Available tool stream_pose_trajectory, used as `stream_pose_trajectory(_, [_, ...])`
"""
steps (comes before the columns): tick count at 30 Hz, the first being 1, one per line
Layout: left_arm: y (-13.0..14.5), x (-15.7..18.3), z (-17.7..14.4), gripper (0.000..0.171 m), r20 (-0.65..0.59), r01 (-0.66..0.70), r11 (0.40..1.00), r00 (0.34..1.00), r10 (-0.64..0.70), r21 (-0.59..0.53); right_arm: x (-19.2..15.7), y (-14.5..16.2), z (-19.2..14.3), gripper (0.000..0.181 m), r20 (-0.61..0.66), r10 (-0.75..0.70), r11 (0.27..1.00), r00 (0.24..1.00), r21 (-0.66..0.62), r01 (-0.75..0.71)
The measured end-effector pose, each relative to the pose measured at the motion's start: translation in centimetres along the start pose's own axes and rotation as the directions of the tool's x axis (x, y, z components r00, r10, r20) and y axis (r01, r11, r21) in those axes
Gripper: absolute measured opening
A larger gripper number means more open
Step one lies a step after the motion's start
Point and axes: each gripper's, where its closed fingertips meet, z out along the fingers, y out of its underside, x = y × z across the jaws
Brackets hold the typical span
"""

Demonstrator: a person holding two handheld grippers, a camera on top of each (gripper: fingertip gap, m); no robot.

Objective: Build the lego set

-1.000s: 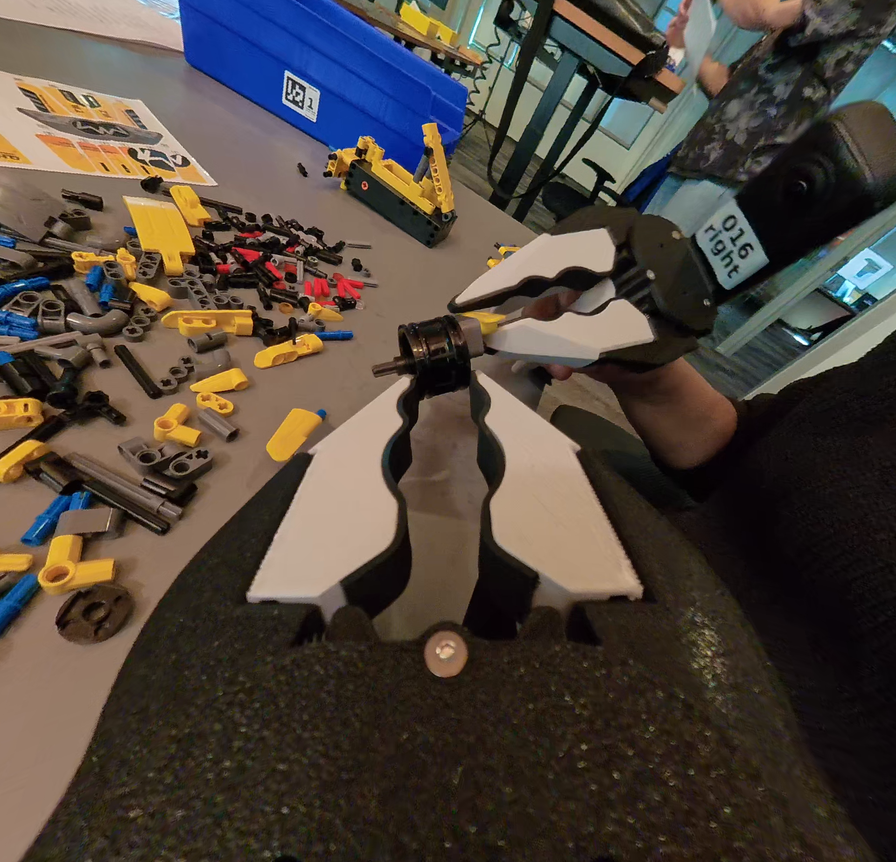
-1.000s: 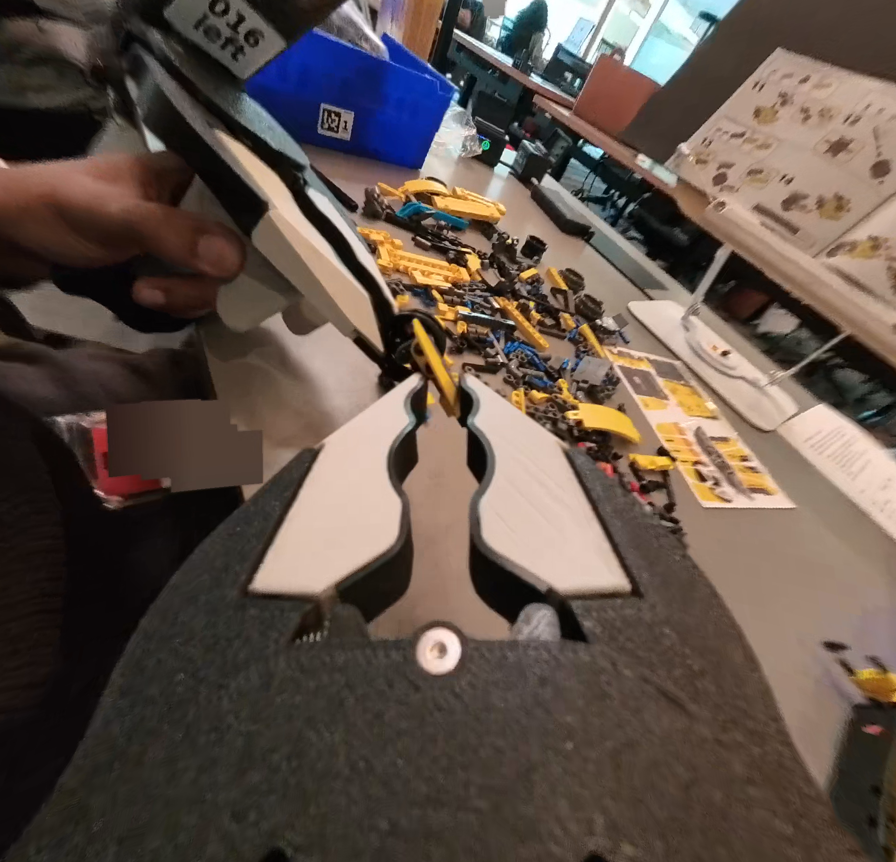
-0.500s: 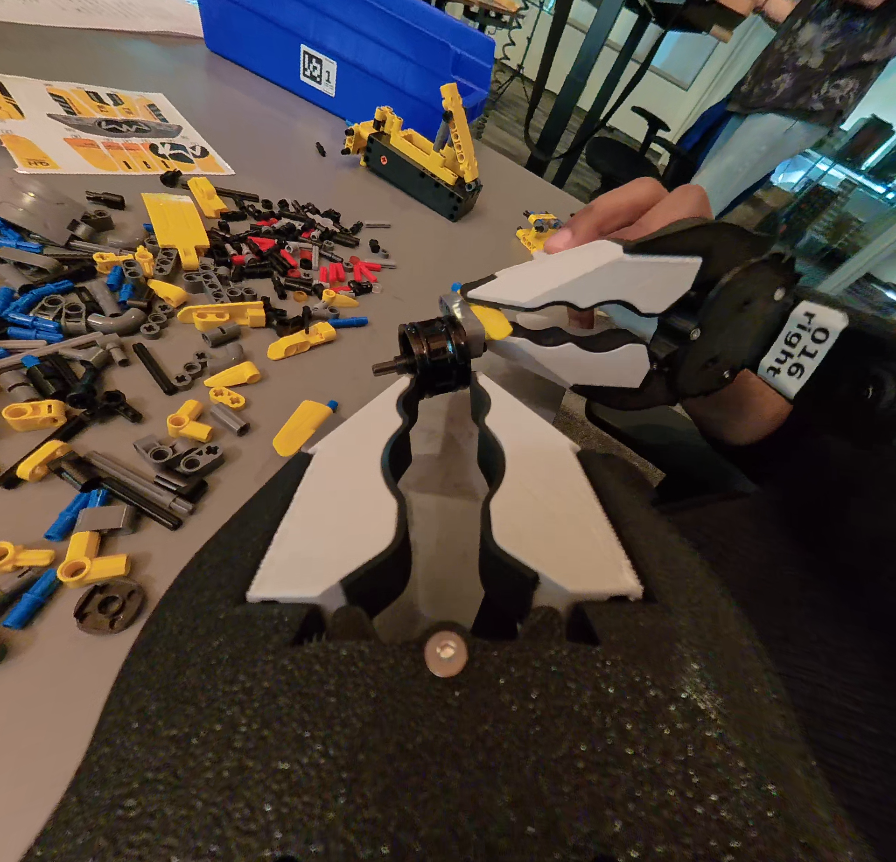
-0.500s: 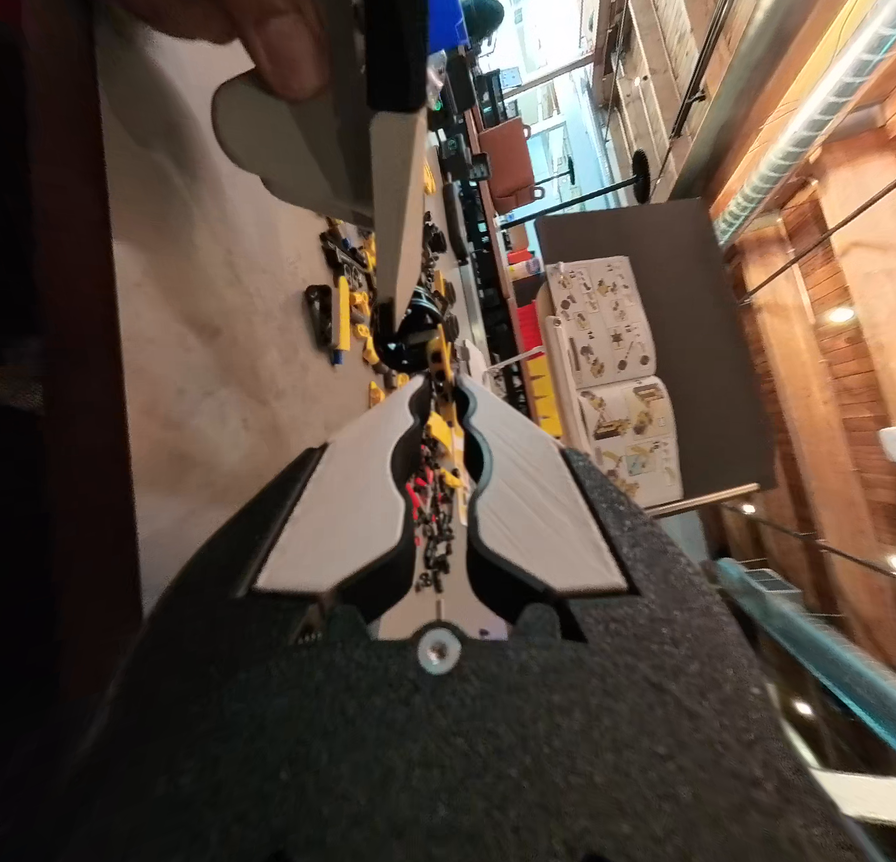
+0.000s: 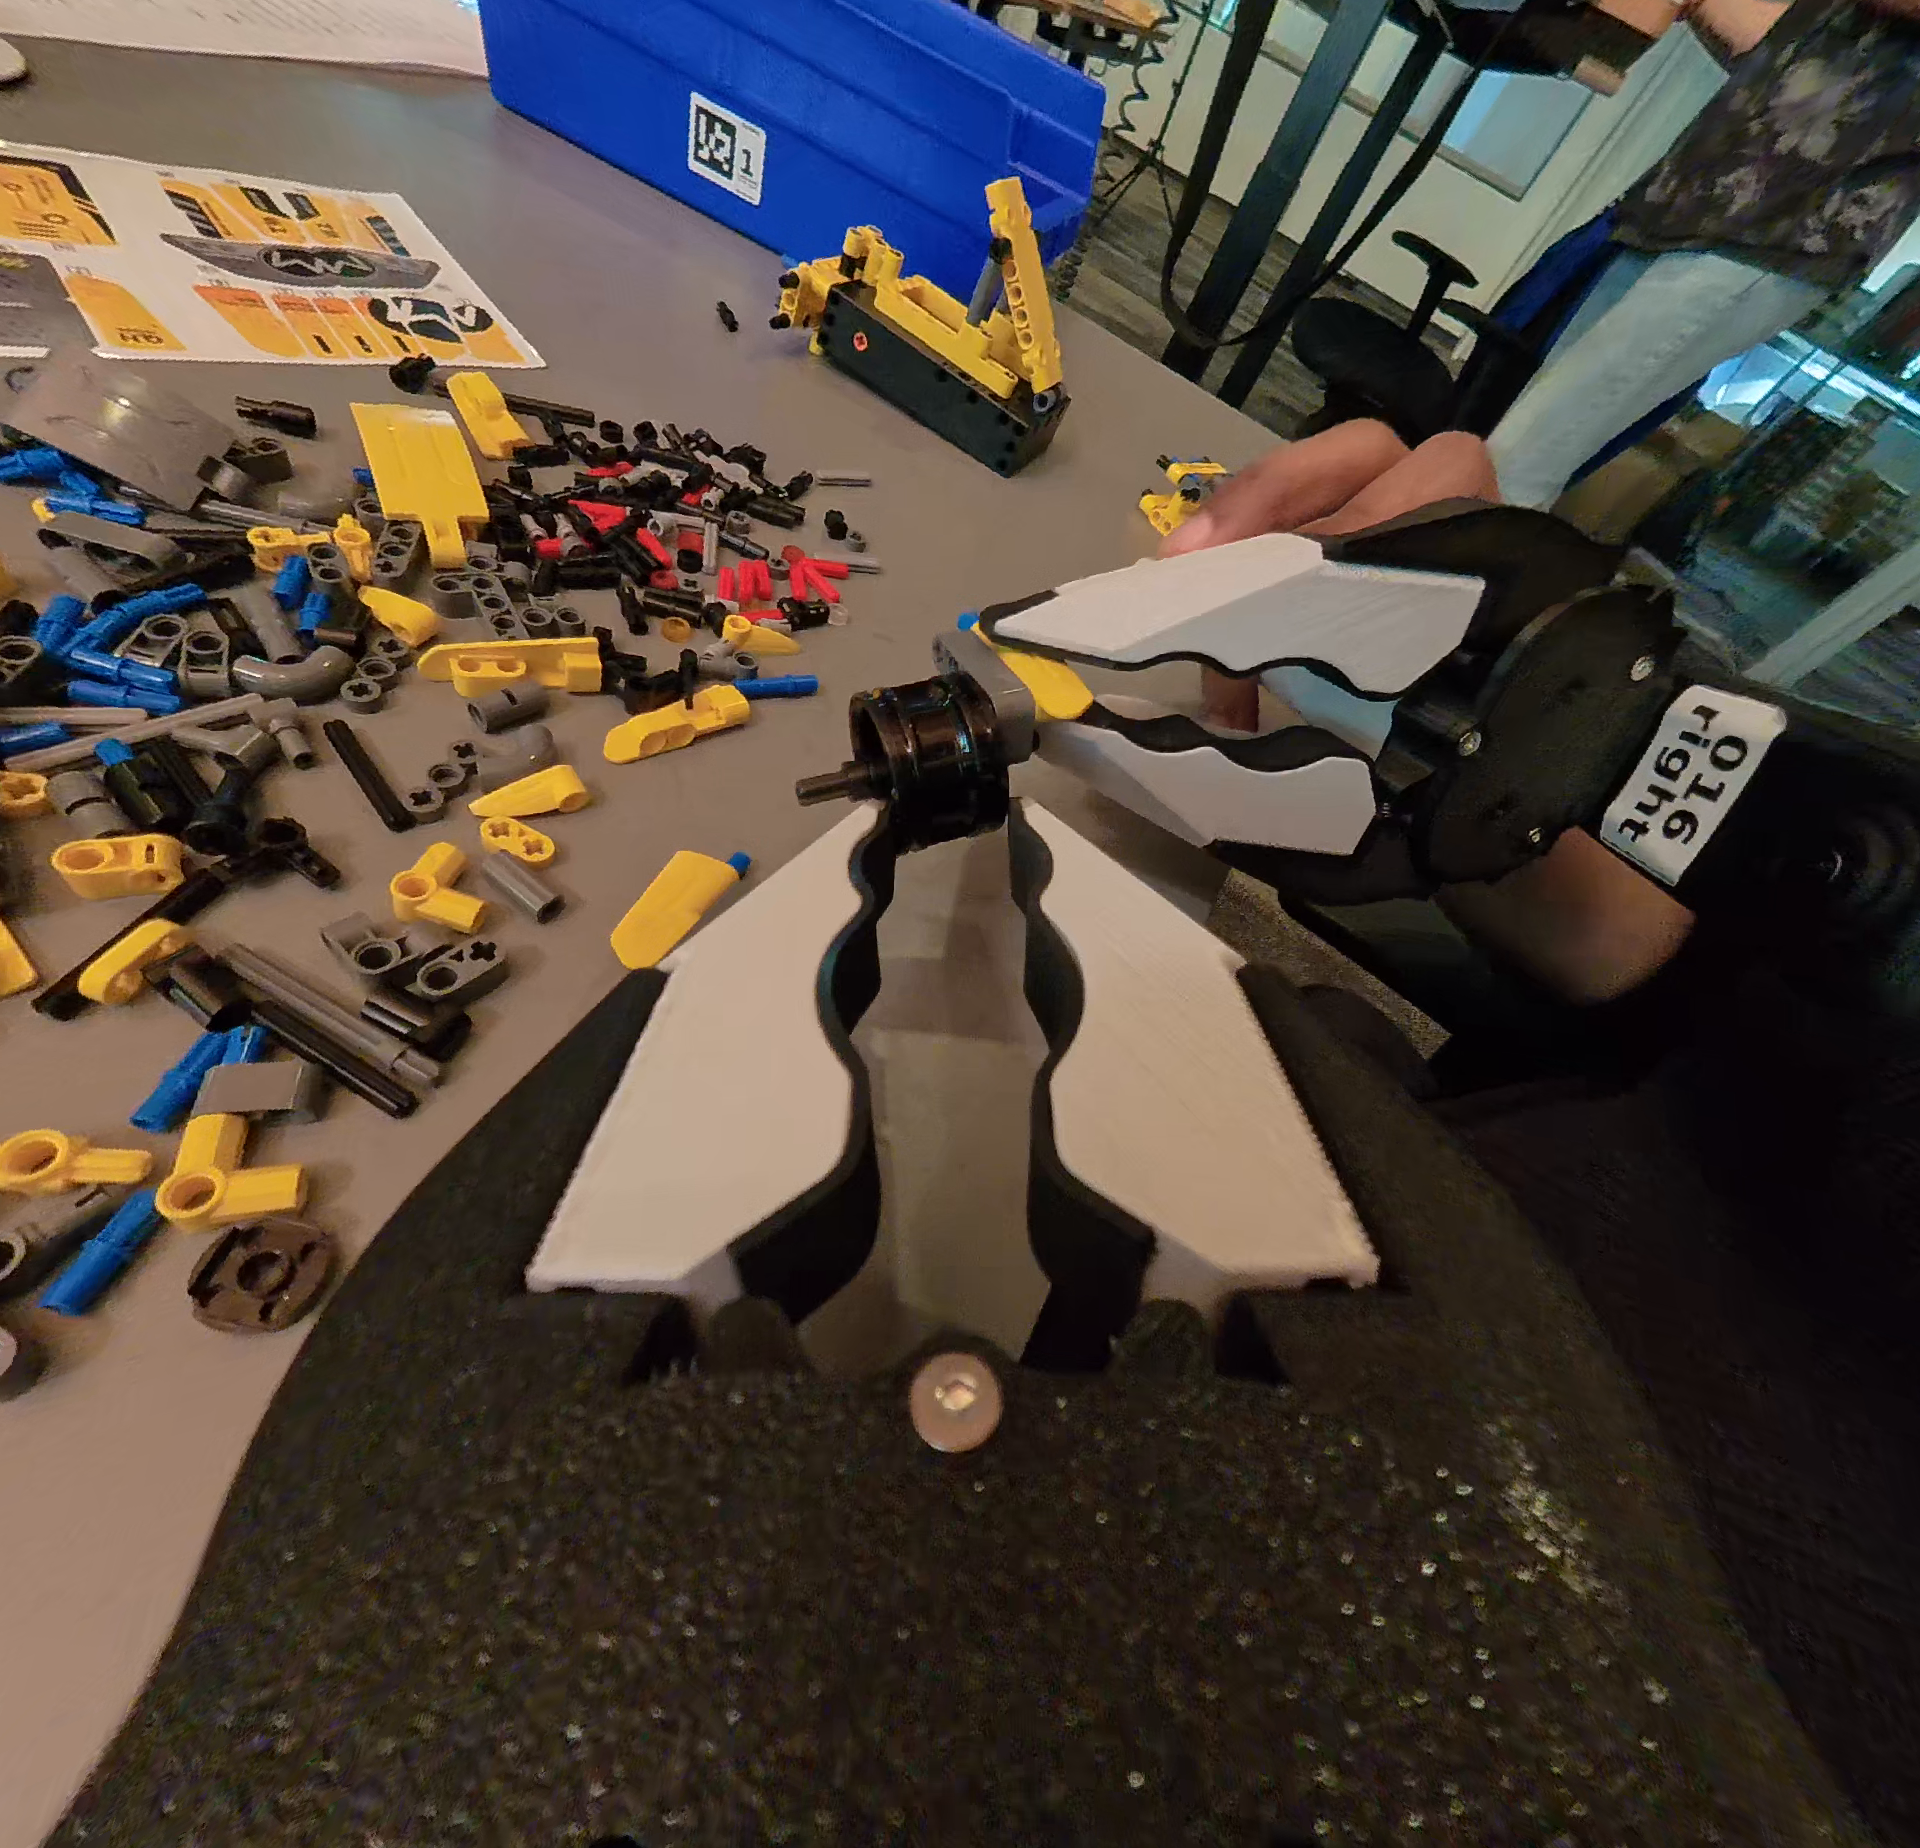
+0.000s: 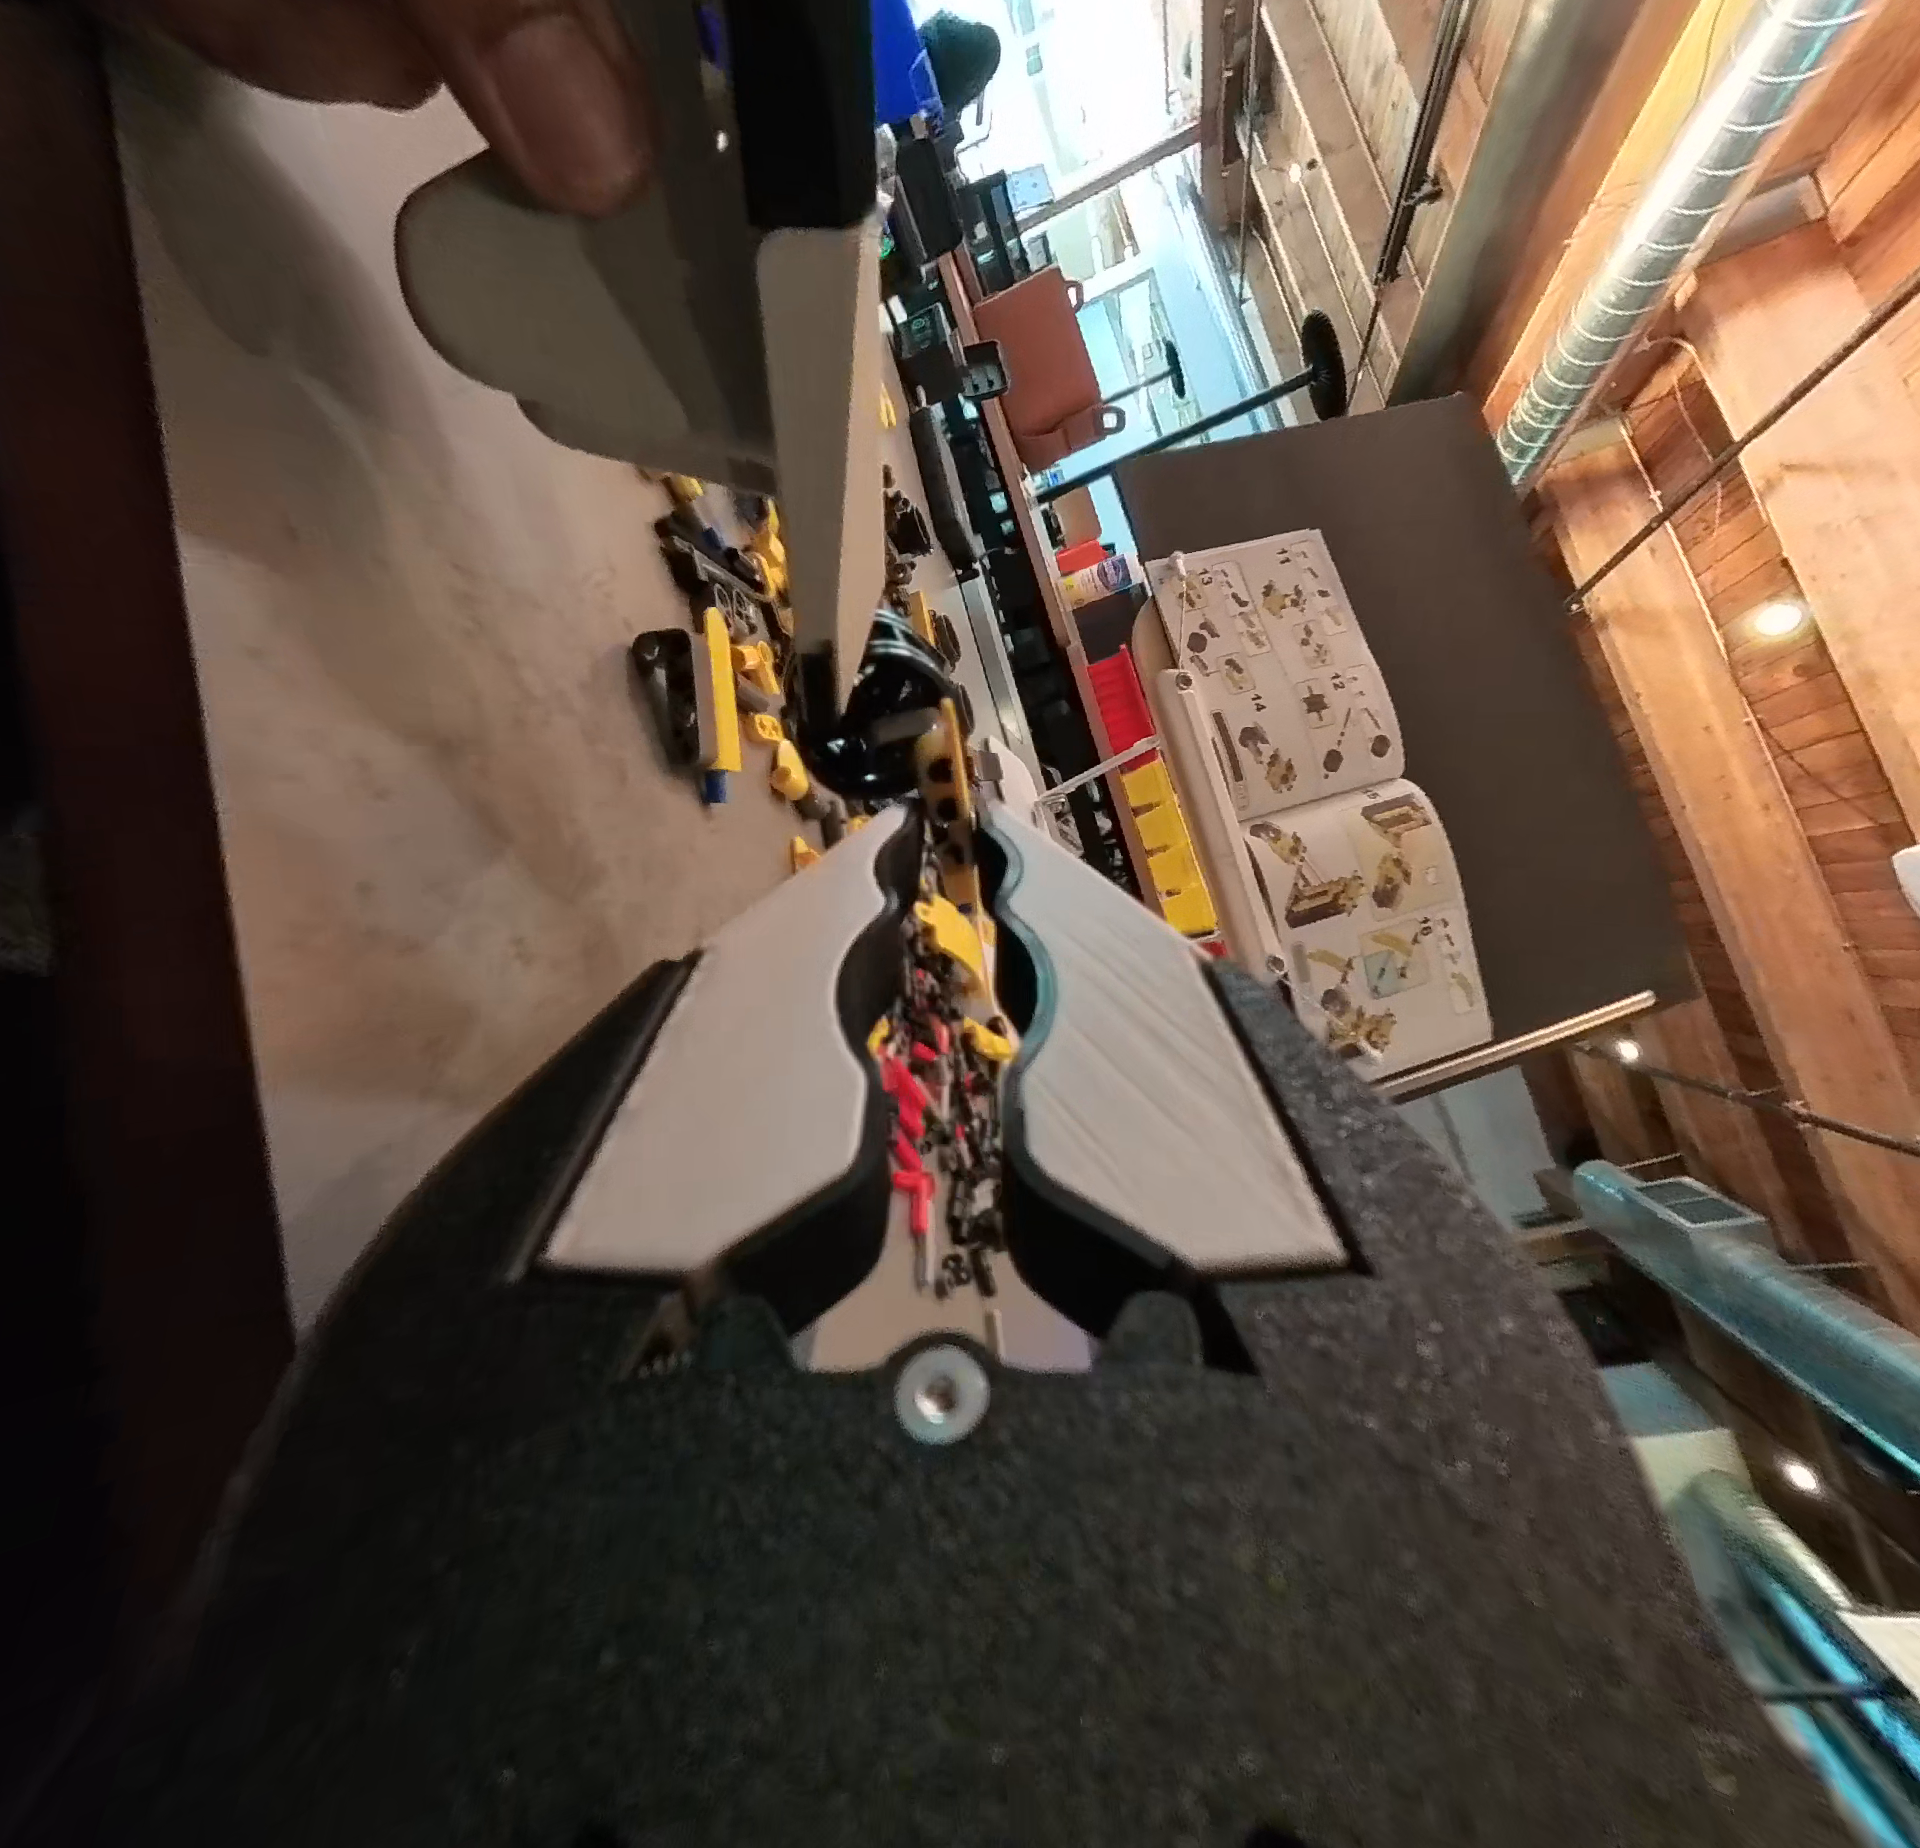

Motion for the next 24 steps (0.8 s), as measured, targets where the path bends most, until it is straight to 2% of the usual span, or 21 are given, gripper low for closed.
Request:
stream_pose_trajectory(3, [0.3, -0.2, 0.2, 0.021, 0.013, 0.007, 1.0, 1.0, -0.007, -0.022, -0.6, 0.4, 0.1, 0.008, -0.004, 0.072, 0.997, 0.997, 0.02, -0.072])
stream_pose_trajectory(8, [0.7, -0.3, 0.5, 0.021, 0.035, -0.017, 0.999, 0.999, 0.019, -0.05, -0.9, 0.8, 0.1, 0.007, 0.01, 0.05, 0.998, 0.999, 0.027, -0.051])
stream_pose_trajectory(24, [1.1, -0.6, 0.7, 0.021, 0.03, 0.018, 0.997, 0.999, -0.016, -0.081, -1.5, 1.4, 0.5, 0.006, 0.008, -0.006, 1.0, 1.0, -0.01, 0.006])
